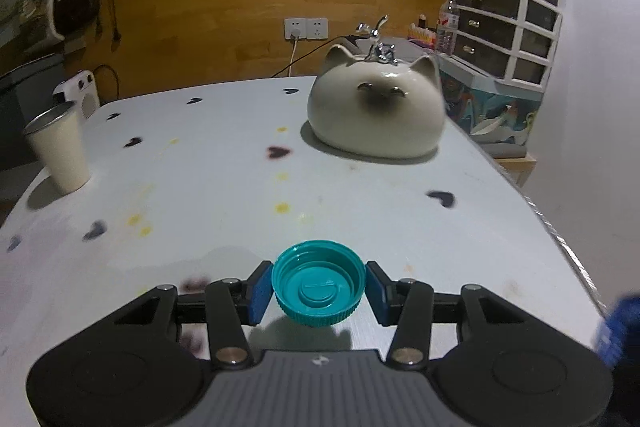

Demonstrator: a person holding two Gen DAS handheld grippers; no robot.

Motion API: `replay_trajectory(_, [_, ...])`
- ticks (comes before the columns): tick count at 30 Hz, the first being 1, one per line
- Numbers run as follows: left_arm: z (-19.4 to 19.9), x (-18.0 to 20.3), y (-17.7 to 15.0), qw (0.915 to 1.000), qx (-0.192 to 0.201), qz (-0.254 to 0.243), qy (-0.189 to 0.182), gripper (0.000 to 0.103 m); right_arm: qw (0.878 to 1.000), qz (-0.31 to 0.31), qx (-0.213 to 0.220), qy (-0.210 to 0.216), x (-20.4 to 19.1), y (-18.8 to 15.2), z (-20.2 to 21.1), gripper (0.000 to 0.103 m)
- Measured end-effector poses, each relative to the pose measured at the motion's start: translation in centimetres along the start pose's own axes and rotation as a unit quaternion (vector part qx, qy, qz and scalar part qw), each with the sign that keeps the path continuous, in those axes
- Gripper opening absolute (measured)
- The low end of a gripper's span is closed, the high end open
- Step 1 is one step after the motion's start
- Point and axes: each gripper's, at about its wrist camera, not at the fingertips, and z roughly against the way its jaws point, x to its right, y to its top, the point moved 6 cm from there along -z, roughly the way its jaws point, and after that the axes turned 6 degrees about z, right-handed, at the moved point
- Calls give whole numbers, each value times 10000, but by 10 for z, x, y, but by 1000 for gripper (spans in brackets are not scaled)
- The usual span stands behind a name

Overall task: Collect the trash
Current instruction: 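Grasp the teal bottle cap with the left gripper while the right holds the can, then carry the teal cap with the left tool while the right carries the can over the bin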

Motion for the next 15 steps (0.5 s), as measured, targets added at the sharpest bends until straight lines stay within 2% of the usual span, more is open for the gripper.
replay_trajectory(15, [167, 9, -69, 9993, -244, 274, -111, 50, 9983, 382, 267, -356, -34, -55, 73, 33])
